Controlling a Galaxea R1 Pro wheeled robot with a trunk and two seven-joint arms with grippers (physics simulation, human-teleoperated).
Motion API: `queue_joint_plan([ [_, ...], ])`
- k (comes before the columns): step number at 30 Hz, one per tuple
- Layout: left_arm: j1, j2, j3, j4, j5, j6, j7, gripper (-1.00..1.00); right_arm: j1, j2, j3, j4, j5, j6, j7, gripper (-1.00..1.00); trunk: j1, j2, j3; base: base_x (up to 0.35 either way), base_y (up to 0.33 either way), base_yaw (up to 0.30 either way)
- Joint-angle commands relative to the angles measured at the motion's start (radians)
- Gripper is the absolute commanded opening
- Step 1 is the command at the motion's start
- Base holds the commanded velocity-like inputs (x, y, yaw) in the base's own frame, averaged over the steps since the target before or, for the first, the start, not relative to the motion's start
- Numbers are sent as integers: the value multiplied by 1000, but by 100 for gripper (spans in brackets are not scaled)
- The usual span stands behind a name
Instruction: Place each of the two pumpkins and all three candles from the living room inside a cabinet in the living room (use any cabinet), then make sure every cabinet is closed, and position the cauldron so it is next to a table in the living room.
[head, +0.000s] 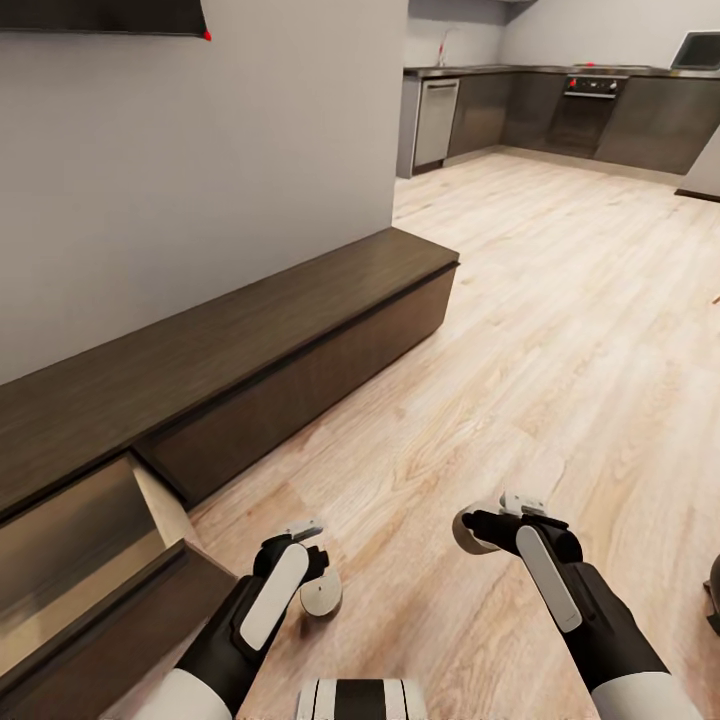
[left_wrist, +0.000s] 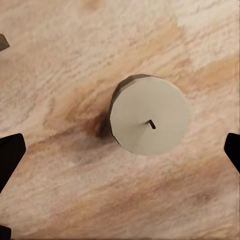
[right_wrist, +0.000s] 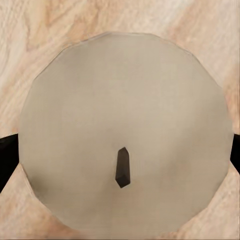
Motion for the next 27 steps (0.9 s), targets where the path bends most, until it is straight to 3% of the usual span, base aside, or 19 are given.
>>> queue_joint_plan([
  [1, -1, -6, -7, 4, 7, -4, 8, 100, 5, 5, 8, -7, -15, 3, -4, -100, 0, 0, -1, 0, 0, 0],
  [4, -1, -23, -24, -6, 6, -22, 8, 100, 23, 22, 17, -23, -26, 5, 13, -100, 0, 0, -1, 0, 0, 0],
  [9, -1, -23, -51, -17, 8, 0, 8, 100, -5, 50, 42, -6, -28, 7, 31, -100, 0, 0, -1, 0, 0, 0],
  [15, -1, -23, -52, -17, 13, 7, 8, 100, -9, 82, 53, 1, -28, 19, 38, -100, 0, 0, -1, 0, 0, 0],
  [27, -1, -23, -52, -17, 13, 7, 8, 100, -9, 83, 50, 0, -28, 32, 38, -100, 0, 0, -1, -28, 0, -10],
])
